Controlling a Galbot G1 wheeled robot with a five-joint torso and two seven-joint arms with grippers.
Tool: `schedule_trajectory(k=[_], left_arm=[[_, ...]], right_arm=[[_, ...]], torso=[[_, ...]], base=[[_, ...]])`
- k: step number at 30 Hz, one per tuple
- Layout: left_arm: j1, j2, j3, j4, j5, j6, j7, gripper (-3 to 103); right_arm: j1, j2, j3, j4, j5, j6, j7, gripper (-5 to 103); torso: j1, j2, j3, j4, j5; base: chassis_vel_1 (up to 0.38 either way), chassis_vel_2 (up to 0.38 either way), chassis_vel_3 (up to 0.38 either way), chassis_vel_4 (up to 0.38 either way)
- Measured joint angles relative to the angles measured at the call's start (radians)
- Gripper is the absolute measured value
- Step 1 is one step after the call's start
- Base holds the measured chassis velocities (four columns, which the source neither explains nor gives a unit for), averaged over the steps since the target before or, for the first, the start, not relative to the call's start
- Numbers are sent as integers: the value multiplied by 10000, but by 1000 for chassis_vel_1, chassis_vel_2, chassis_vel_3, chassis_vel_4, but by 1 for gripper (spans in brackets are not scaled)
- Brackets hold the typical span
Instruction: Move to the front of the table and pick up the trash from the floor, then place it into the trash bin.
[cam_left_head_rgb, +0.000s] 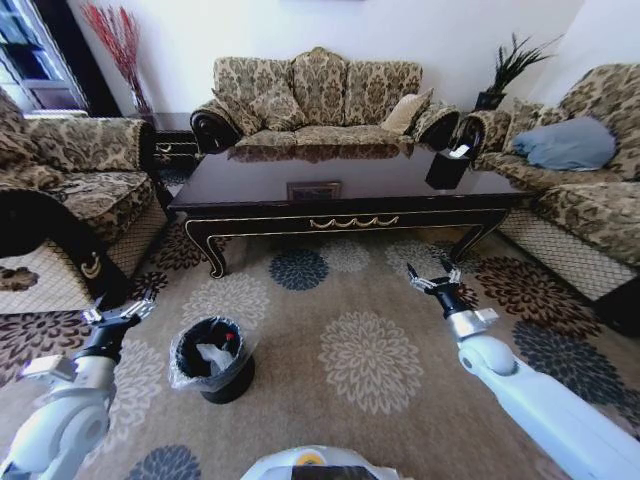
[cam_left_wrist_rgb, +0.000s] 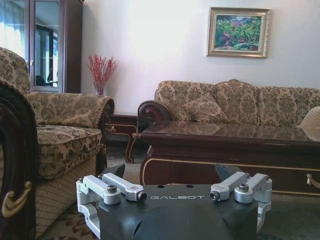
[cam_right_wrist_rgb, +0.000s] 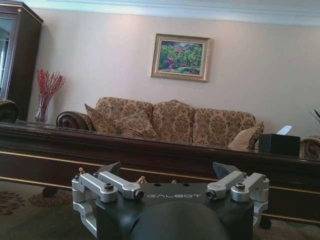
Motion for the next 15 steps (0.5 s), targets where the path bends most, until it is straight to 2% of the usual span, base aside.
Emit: schedule_trajectory(k=[5, 12, 15], left_arm=[[-86, 31, 255, -174, 124, 181, -266, 100], [-48, -244, 657, -518, 526, 261, -560, 100], [15, -443, 883, -848, 868, 265, -864, 100]], right_arm=[[-427, 383, 236, 280, 186, -125, 193, 100], [-1037, 1032, 802, 438, 196, -136, 225, 100], [-1468, 1394, 1142, 601, 160, -77, 214, 100]], torso=[[0, 0, 0, 2, 1], [-2, 1, -2, -1, 2], [-2, 1, -3, 0, -1]], base=[[151, -155, -158, 139], [241, -249, -256, 257], [279, -277, -268, 295]])
